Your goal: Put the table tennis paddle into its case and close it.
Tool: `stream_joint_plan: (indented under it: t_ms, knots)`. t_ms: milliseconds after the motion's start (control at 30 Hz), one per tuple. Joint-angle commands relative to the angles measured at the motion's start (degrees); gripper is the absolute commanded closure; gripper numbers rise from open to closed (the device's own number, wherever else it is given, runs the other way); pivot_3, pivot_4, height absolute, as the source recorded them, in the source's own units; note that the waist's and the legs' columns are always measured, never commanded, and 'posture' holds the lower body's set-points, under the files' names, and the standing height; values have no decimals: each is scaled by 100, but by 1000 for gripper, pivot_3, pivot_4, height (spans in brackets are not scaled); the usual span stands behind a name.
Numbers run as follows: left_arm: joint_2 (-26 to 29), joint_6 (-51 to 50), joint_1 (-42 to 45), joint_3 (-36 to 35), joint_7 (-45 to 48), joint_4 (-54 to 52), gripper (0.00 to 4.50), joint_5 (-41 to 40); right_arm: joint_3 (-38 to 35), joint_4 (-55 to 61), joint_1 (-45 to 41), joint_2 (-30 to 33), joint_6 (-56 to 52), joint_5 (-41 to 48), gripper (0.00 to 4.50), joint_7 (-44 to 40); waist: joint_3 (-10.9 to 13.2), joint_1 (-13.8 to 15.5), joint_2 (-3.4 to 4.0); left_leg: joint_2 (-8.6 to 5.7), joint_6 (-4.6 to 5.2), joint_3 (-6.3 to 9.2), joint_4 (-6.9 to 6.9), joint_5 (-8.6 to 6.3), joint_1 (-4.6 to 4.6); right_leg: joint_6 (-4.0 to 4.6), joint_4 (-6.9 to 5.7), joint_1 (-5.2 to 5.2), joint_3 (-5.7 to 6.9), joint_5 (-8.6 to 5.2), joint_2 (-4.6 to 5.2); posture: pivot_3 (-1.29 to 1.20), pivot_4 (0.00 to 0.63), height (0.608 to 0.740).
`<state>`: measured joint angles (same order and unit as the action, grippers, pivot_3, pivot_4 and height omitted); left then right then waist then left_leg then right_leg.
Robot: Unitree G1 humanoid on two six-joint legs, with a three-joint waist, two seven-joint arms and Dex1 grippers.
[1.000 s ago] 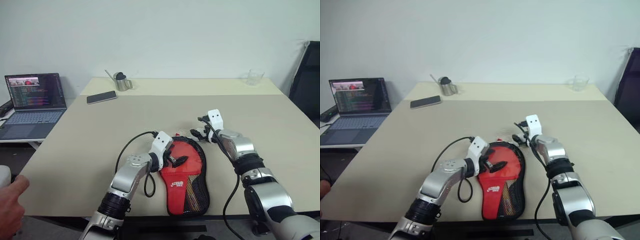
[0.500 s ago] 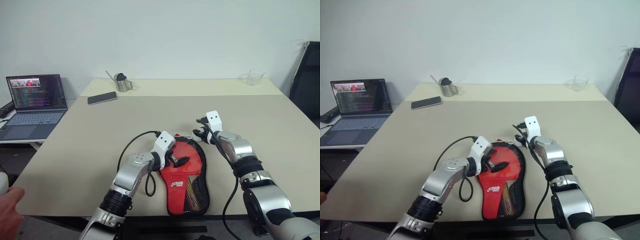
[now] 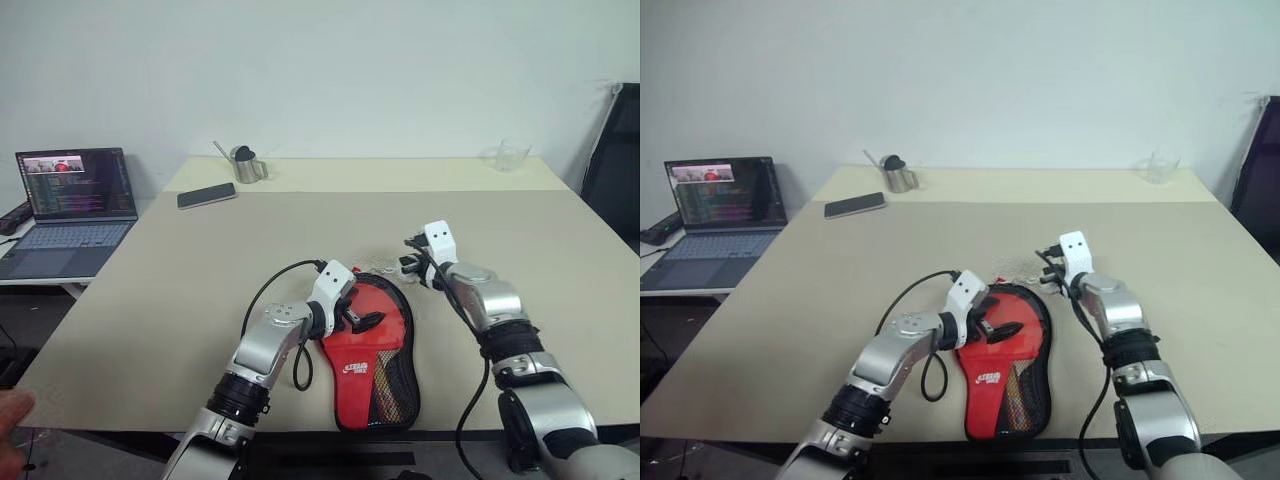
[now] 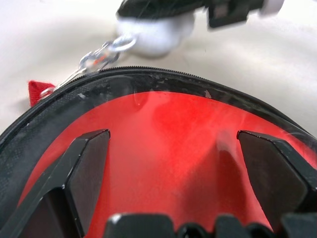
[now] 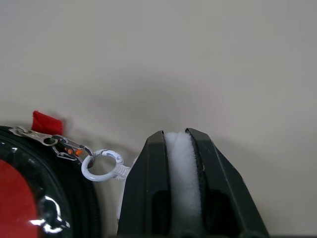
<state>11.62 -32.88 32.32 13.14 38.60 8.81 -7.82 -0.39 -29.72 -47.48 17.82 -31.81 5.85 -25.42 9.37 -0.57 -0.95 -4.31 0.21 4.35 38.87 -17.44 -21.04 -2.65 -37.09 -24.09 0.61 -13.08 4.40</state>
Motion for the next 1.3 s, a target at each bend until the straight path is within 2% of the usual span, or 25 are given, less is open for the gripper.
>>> stream_joint_plan:
  t_ms: [33, 233, 433, 800, 1100, 1300]
  knots:
    - [63, 74, 66, 7, 75, 187, 0, 17, -61, 671, 184, 497, -257, -19, 4289, -231, 0, 31, 0, 1, 0, 0, 0, 0, 0, 0, 1, 0, 0, 0, 0, 0, 150, 740]
    - [65, 152, 203, 73, 190, 436, 0, 57, -52, 1610, 709, 1234, -847, 63, 4289, -714, 0, 63, 0, 0, 1, -1, -1, 0, -2, 0, 3, 1, 1, 0, 1, 0, 150, 740]
    - [-20, 294, 362, 214, 304, 776, 0, 137, 31, 2868, 1610, 2297, -1203, 368, 4290, -1729, 0, 153, 1, -3, 3, 2, 1, -1, -9, -2, 13, 4, 9, -1, 1, 0, 150, 740]
    - [-184, 512, 730, 416, 453, 1462, 0, 375, -8, 4385, 3336, 4061, -399, 1010, 4291, -3813, 0, 207, 0, -4, 9, 13, 5, -5, 12, -17, 24, 48, 32, -10, 0, 0, 150, 740]
    - [-328, 702, 900, 502, 547, 1874, 0, 545, -312, 5699, 4650, 4644, -306, 1798, 4293, -4602, 0, 287, -1, -15, 13, 28, 7, -9, 18, -37, 30, 68, 52, -22, 36, 0, 150, 740]
    - [-416, 866, 1066, 602, 657, 2227, 0, 605, -155, 6633, 5465, 4796, -210, 2116, 4295, -4774, 0, 401, -2, -26, 21, 36, 7, -15, 15, -55, 36, 73, 60, -33, 51, 0, 150, 740]
